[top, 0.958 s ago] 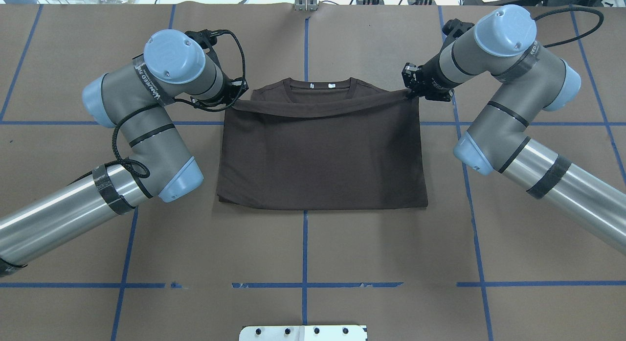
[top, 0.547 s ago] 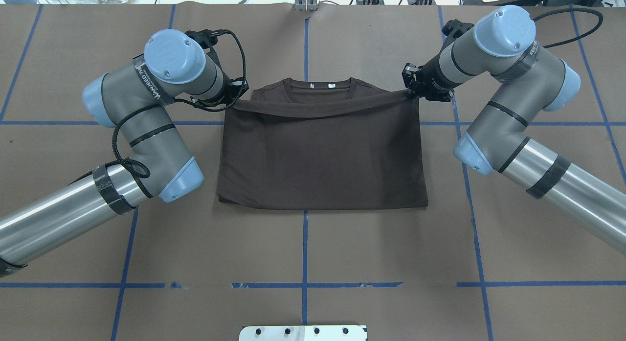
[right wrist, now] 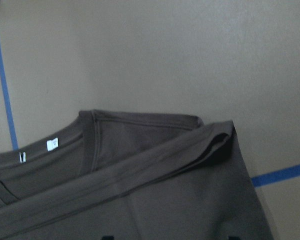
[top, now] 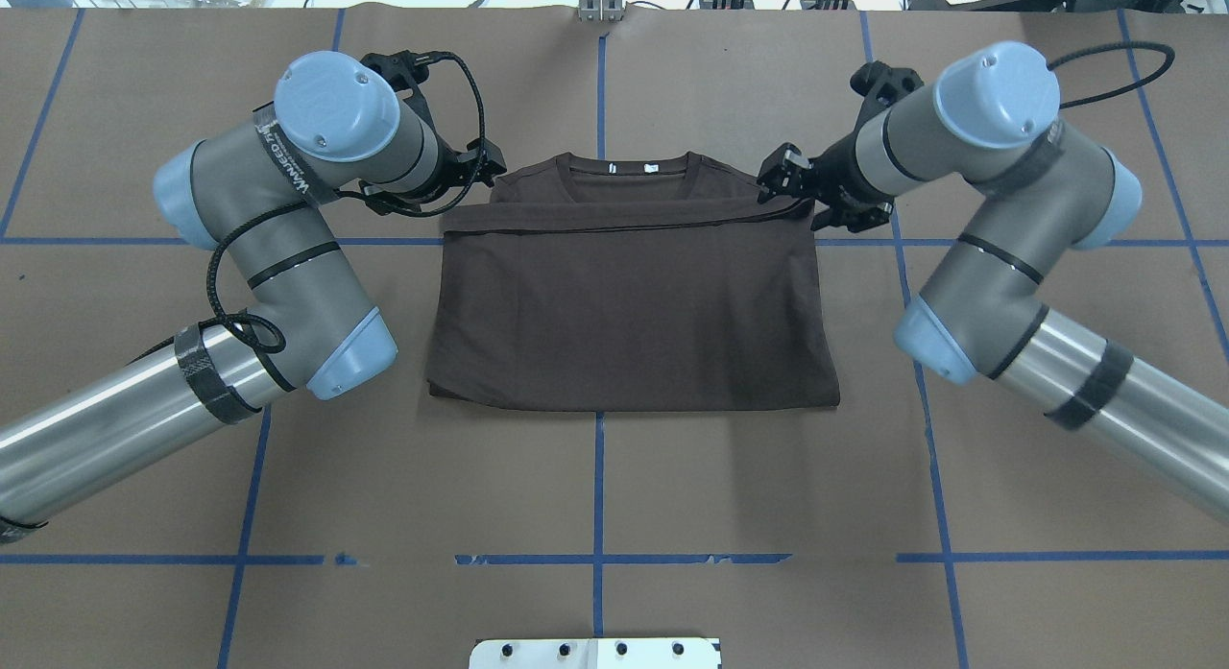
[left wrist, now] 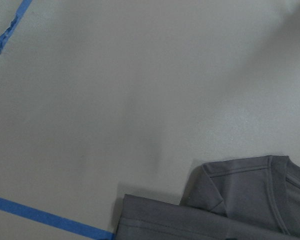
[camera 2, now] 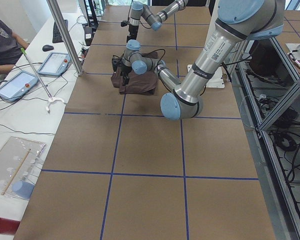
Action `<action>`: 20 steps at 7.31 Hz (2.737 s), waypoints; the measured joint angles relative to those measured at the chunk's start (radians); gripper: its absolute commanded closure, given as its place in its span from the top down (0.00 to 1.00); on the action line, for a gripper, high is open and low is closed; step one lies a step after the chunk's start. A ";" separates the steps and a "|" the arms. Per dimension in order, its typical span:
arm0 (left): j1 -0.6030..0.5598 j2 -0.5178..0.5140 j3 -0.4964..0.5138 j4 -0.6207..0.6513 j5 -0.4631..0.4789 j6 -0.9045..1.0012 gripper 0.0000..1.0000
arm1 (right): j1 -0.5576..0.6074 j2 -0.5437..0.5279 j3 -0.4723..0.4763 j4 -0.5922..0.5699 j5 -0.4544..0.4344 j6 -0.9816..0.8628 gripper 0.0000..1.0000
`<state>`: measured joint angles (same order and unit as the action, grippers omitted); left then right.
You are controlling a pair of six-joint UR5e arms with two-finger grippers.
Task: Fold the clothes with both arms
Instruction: 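Release the hem and move the right gripper to the folded shirt's side edge, then grasp the shirt's side edge with the right gripper and drag it away from the robot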
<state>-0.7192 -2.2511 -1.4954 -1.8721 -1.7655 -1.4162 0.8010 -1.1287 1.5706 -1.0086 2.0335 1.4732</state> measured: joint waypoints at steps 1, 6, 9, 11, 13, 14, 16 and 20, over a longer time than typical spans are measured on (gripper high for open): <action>0.000 0.001 -0.015 0.003 -0.001 -0.003 1.00 | -0.034 -0.072 0.066 0.004 -0.005 0.001 1.00; 0.007 0.002 -0.040 0.009 0.001 -0.016 1.00 | -0.196 -0.255 0.169 0.005 -0.051 0.003 0.76; 0.008 0.004 -0.040 0.008 0.001 -0.016 1.00 | -0.222 -0.259 0.180 0.005 -0.037 0.001 0.02; 0.008 0.004 -0.039 0.007 0.001 -0.016 1.00 | -0.221 -0.264 0.188 0.005 -0.018 -0.001 0.00; 0.008 0.004 -0.040 0.007 0.003 -0.015 1.00 | -0.220 -0.285 0.199 0.006 -0.012 -0.003 0.00; 0.008 0.005 -0.041 0.008 0.004 -0.015 1.00 | -0.227 -0.311 0.223 0.006 -0.012 -0.003 0.00; 0.008 0.005 -0.046 0.008 0.006 -0.015 1.00 | -0.292 -0.377 0.310 0.007 -0.012 -0.003 0.00; 0.008 0.022 -0.070 0.008 0.007 -0.015 1.00 | -0.581 -0.573 0.509 0.007 -0.009 0.019 0.99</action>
<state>-0.7110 -2.2292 -1.5657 -1.8638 -1.7585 -1.4312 0.2197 -1.7014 2.0792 -1.0019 2.0248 1.4926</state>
